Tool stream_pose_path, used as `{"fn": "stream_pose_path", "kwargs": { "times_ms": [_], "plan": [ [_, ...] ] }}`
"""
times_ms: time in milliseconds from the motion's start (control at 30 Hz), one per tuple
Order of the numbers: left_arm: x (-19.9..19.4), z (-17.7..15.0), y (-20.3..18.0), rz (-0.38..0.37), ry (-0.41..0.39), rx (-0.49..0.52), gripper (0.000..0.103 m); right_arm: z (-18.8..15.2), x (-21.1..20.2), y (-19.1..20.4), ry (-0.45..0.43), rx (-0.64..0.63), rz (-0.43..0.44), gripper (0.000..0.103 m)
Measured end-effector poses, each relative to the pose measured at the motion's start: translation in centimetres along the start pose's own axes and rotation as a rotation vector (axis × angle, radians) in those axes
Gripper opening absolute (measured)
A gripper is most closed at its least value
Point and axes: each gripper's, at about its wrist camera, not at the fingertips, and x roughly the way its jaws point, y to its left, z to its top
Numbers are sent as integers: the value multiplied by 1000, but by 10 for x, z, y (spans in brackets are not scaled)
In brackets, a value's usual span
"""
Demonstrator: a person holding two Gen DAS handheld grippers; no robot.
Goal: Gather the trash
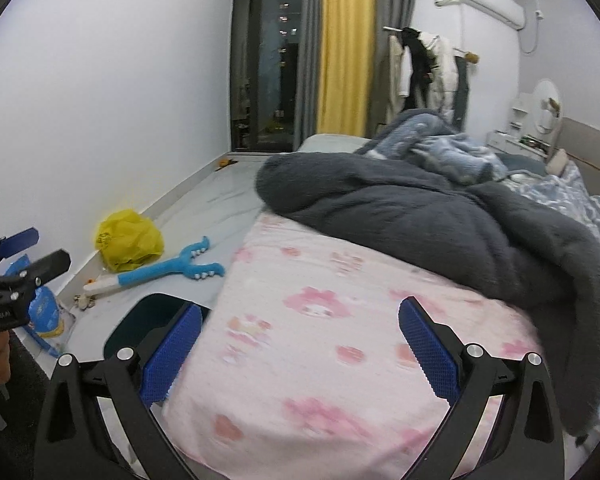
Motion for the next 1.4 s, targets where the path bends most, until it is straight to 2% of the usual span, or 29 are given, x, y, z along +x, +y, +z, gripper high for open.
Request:
{"fn": "stream_pose_path", "kwargs": {
  "times_ms": [233, 367, 767, 1400],
  "plan": [
    [-2, -7, -21, -26, -2, 5, 100, -17, -32, -41, -41, 86, -40, 100],
    [-4, -9, -25, -50, -5, -12, 100, -25, -37, -54, -44, 112, -48, 100],
    [3, -9, -45, -77, 18, -10, 100, -33, -31, -44, -5, 5, -52, 100],
    [7, -11, -51, -91, 30, -2, 100, -34, -34, -48, 1, 22, -56, 100]
  ]
}}
